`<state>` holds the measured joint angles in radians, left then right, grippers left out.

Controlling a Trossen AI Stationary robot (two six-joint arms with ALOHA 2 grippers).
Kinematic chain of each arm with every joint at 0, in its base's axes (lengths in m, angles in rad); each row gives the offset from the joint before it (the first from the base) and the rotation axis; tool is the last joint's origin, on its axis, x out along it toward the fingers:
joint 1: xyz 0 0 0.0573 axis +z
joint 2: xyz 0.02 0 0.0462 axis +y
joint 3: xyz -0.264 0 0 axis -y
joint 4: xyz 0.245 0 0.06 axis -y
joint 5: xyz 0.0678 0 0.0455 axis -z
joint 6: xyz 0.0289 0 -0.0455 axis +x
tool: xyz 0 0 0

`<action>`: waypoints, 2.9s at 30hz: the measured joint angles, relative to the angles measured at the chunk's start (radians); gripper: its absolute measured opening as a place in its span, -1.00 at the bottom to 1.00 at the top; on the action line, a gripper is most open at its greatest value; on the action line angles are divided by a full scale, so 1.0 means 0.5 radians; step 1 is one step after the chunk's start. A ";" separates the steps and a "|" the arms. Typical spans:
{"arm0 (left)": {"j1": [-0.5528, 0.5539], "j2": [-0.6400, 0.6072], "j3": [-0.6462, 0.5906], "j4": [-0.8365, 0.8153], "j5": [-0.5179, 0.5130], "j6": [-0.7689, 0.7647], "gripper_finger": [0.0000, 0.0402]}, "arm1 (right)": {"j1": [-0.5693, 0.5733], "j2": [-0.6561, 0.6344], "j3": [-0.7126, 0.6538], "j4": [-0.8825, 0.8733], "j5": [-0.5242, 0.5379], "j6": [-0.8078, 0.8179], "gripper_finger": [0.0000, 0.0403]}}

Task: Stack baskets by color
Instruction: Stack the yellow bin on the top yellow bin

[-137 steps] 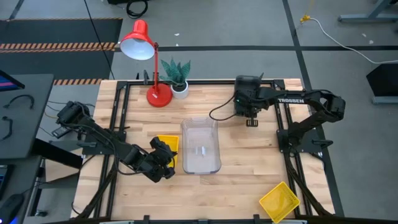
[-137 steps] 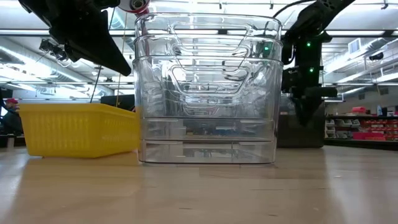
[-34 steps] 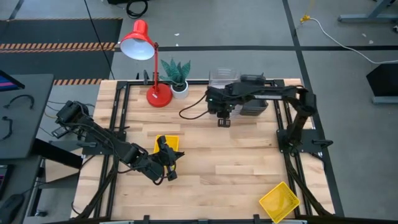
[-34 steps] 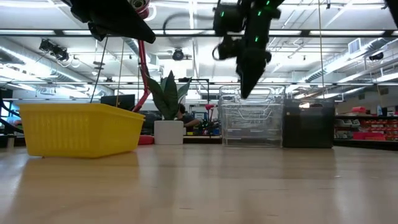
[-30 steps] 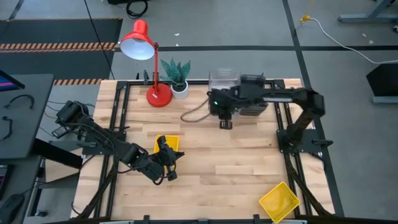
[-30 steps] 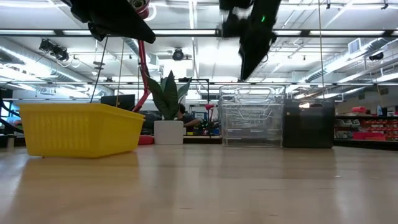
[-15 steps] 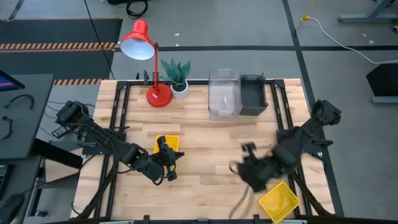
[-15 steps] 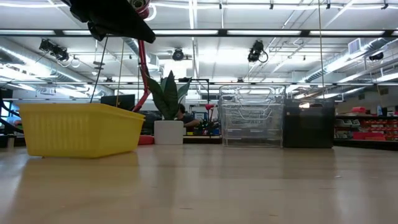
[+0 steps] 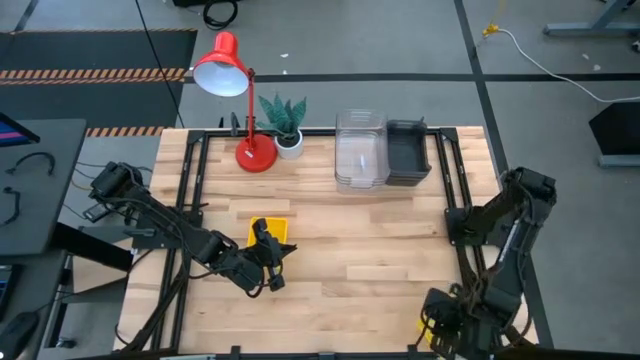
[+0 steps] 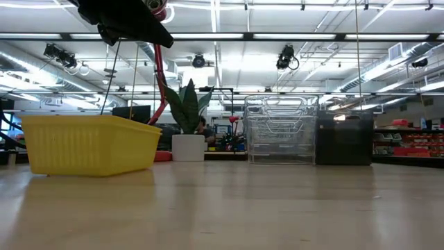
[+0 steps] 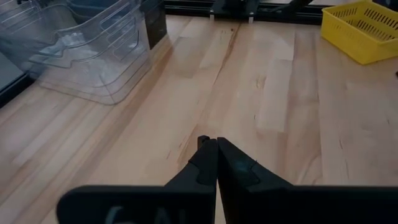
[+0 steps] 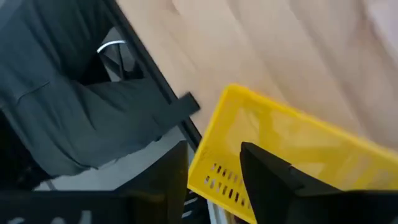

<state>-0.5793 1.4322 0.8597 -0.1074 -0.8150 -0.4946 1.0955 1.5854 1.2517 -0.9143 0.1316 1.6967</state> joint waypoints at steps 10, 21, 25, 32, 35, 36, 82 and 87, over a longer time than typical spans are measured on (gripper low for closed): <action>0.001 0.000 0.000 0.010 0.000 0.010 -0.97 | -0.080 0.284 -0.181 0.359 -0.274 0.233 -0.09; 0.006 0.000 0.000 0.023 0.000 0.016 -0.97 | -0.230 0.611 -0.090 0.324 -0.367 -0.248 -0.54; 0.037 0.000 0.000 0.092 0.000 0.032 -0.97 | -0.418 0.620 -0.089 0.302 -0.379 -0.592 -0.92; 0.093 0.000 0.001 0.174 0.029 0.088 -0.97 | -0.843 0.623 0.068 0.371 -0.125 -1.366 -0.96; 0.101 0.000 0.000 0.174 0.031 0.089 -0.97 | -1.002 0.623 0.134 0.486 -0.042 -1.677 -0.97; 0.101 0.000 0.000 0.174 0.031 0.089 -0.97 | -1.050 0.623 0.141 0.556 -0.031 -1.762 -0.97; 0.181 0.971 0.971 -0.435 1.183 0.860 -0.52 | -0.163 0.473 0.141 0.483 1.290 -1.413 -0.44; 0.182 1.211 1.219 -0.737 1.189 0.937 -0.22 | -0.090 0.473 0.141 0.454 1.451 -1.287 -0.44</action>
<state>-0.4883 2.0375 1.4694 -0.4761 -0.2206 -0.0259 1.0503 1.8221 1.3220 -0.6874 0.8571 1.0532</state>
